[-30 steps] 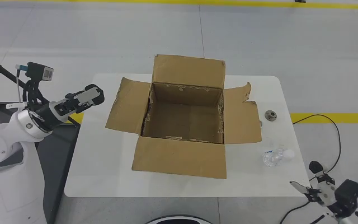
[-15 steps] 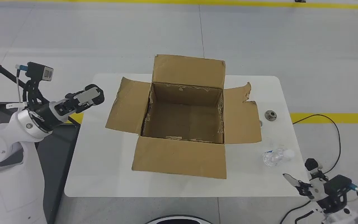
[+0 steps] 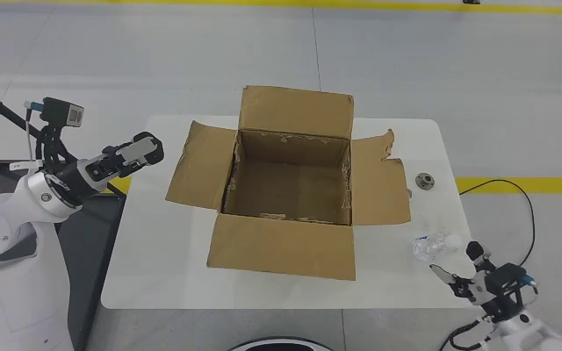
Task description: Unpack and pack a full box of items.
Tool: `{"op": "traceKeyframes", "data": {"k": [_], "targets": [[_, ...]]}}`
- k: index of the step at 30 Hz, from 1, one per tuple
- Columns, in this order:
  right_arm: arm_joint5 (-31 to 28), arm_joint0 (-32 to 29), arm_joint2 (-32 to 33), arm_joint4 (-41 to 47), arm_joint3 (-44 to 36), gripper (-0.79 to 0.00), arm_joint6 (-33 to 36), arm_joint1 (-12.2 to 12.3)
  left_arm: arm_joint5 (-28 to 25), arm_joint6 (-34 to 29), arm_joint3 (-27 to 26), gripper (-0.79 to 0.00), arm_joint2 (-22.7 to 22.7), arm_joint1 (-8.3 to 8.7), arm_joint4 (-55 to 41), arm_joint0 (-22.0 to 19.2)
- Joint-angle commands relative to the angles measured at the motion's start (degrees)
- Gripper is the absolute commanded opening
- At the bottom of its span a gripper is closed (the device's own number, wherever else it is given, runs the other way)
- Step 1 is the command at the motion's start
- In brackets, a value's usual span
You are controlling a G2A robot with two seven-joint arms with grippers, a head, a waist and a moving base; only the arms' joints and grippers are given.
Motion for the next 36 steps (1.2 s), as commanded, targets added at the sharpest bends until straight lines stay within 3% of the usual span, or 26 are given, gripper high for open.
{"op": "traceKeyframes", "data": {"k": [1, 8, 15, 22, 30, 33, 36], "targets": [[-0.3, 1.3, -0.8, -0.6, 0.5, 0.0, 0.3, -0.2, 0.0, 0.0, 0.0, 0.0, 0.0, 0.0, 0.0, 0.0], [-0.9, 6.2, -3.8, -2.5, 2.5, 0.0, 2.0, -0.8, 0.0, 0.0, 0.0, 0.0, 0.0, 0.0, 0.0, 0.0], [-3.9, 8.9, -6.6, -5.0, 3.7, -0.16, 3.8, -1.3, 0.0, 0.0, 0.0, 0.0, 0.0, 0.0, 0.0, 0.0], [-4.2, 9.0, -7.1, -5.7, 4.1, -0.185, 4.1, -1.8, 0.0, 0.0, 0.0, 0.0, 0.0, 0.0, 0.0, 0.0], [-5.4, 9.3, -5.4, -5.1, 4.3, -0.095, 3.8, -2.1, 0.0, 0.0, 0.0, 0.0, 0.0, 0.0, 0.0, 0.0], [-7.5, 10.0, -4.8, -6.1, 4.3, 0.0, 3.3, -2.1, 0.0, 0.0, 0.0, 0.0, 0.0, 0.0, 0.0, 0.0], [-9.4, 10.8, -4.6, -6.4, 4.3, 0.0, 3.5, -2.2, 0.0, 0.0, 0.0, 0.0, 0.0, 0.0, 0.0, 0.0]]}}
